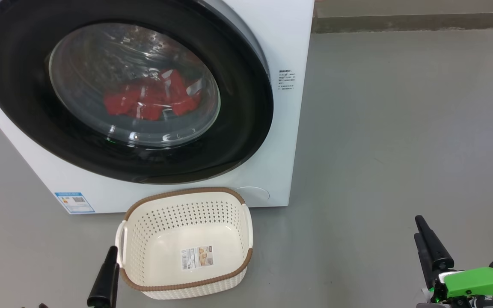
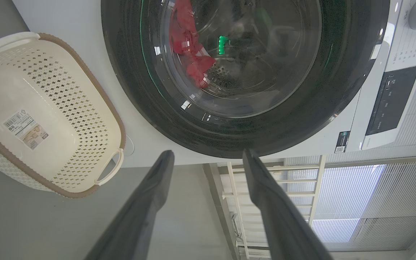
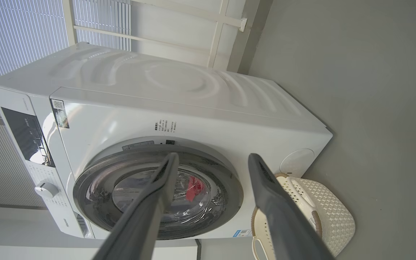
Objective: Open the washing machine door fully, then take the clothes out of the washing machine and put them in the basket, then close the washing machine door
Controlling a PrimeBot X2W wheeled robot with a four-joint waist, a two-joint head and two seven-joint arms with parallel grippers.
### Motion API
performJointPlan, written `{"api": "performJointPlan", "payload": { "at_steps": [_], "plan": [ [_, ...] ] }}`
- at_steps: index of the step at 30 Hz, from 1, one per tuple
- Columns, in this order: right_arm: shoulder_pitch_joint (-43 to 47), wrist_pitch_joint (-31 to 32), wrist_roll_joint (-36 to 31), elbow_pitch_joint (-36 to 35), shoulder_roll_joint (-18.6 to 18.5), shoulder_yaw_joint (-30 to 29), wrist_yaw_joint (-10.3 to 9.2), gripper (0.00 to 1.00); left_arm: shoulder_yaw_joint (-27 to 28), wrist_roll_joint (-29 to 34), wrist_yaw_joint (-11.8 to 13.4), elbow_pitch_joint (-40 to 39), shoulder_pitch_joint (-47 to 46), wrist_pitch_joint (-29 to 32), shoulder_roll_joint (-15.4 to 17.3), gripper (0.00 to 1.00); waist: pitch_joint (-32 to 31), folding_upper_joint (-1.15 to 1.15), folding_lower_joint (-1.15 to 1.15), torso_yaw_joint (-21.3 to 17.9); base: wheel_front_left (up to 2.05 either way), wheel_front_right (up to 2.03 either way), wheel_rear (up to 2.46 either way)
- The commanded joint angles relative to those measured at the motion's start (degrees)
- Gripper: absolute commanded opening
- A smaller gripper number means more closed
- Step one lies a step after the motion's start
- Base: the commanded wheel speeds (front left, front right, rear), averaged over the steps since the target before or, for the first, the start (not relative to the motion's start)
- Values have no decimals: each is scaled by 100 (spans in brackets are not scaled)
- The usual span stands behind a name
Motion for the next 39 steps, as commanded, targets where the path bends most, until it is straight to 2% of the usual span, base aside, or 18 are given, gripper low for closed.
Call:
{"api": "performJointPlan", "payload": {
  "at_steps": [1,13,39],
  "plan": [
    [-104,-55,-122,-135,-123,43,0,100,33,156,-11,-203,-33,-50,82,100,-1,0,-1,1,0,0,0],
    [-104,-258,-924,-46,-179,184,1,100,-5,1211,1,-271,24,-252,91,100,3,0,-1,8,0,0,0],
    [-76,-679,-2762,2,-288,458,1,100,-240,3304,348,-608,156,-673,110,100,26,0,-1,20,0,0,0]
  ]
}}
